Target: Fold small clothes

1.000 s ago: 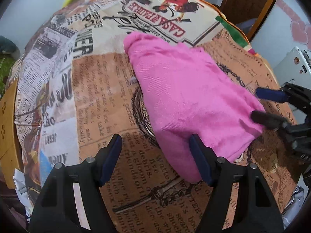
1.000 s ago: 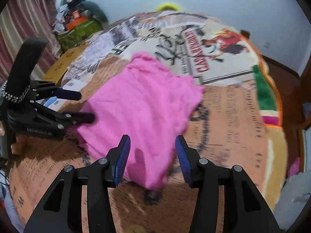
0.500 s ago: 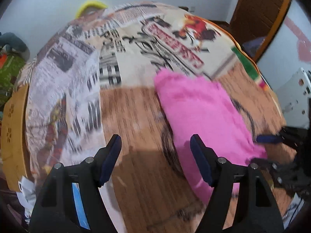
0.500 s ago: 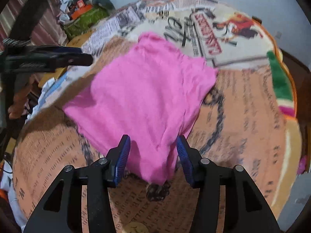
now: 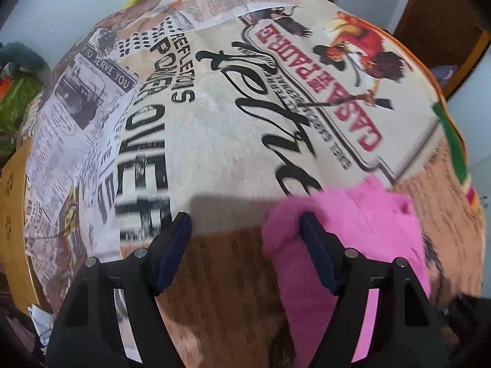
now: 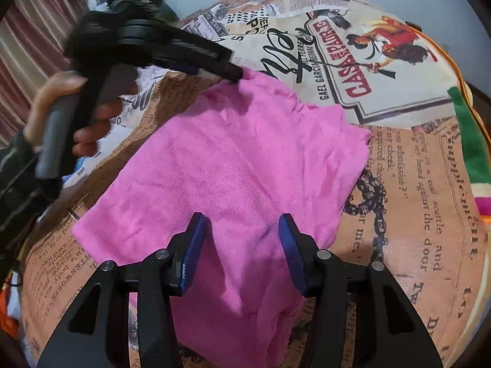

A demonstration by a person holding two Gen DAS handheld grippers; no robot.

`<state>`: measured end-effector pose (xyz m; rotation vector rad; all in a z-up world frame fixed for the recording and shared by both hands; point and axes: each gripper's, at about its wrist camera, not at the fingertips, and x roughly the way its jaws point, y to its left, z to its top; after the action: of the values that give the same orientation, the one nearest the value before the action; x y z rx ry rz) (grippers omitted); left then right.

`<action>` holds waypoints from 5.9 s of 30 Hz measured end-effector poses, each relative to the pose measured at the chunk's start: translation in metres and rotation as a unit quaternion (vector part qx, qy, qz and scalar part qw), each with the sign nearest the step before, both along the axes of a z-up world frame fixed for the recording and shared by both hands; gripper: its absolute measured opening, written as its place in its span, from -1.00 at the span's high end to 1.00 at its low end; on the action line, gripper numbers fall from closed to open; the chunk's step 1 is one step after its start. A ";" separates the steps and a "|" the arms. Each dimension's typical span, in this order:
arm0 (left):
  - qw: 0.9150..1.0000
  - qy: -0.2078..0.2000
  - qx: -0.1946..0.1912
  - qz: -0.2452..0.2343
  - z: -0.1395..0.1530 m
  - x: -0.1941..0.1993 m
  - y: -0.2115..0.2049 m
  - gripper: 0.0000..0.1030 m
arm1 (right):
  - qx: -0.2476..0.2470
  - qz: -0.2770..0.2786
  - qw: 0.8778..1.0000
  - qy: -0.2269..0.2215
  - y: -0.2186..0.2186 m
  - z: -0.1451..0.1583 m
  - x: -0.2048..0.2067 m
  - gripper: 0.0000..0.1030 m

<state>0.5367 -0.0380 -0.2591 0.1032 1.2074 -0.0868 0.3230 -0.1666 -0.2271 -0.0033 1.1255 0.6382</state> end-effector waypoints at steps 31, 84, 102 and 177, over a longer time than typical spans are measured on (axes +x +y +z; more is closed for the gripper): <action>0.984 0.091 -0.143 -0.048 0.011 -0.134 -0.006 0.15 | -0.016 -0.049 0.999 -0.001 -0.048 0.018 -0.028 0.04; 0.983 -0.038 -0.178 -0.012 0.069 -0.147 0.088 0.63 | 0.082 -0.016 0.996 0.021 0.054 0.035 0.012 0.73; 0.968 -0.194 -0.136 0.085 0.166 -0.164 0.268 0.63 | 0.127 0.070 0.984 -0.099 0.219 0.139 0.030 0.73; 0.985 -0.026 -0.058 0.163 -0.019 -0.224 0.337 0.17 | -0.074 0.178 0.981 0.005 0.330 -0.004 0.027 0.75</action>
<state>0.3123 0.2992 -0.2779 -0.1941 1.1494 0.1311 0.3498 0.1635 -0.2313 -0.3352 1.1914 0.8708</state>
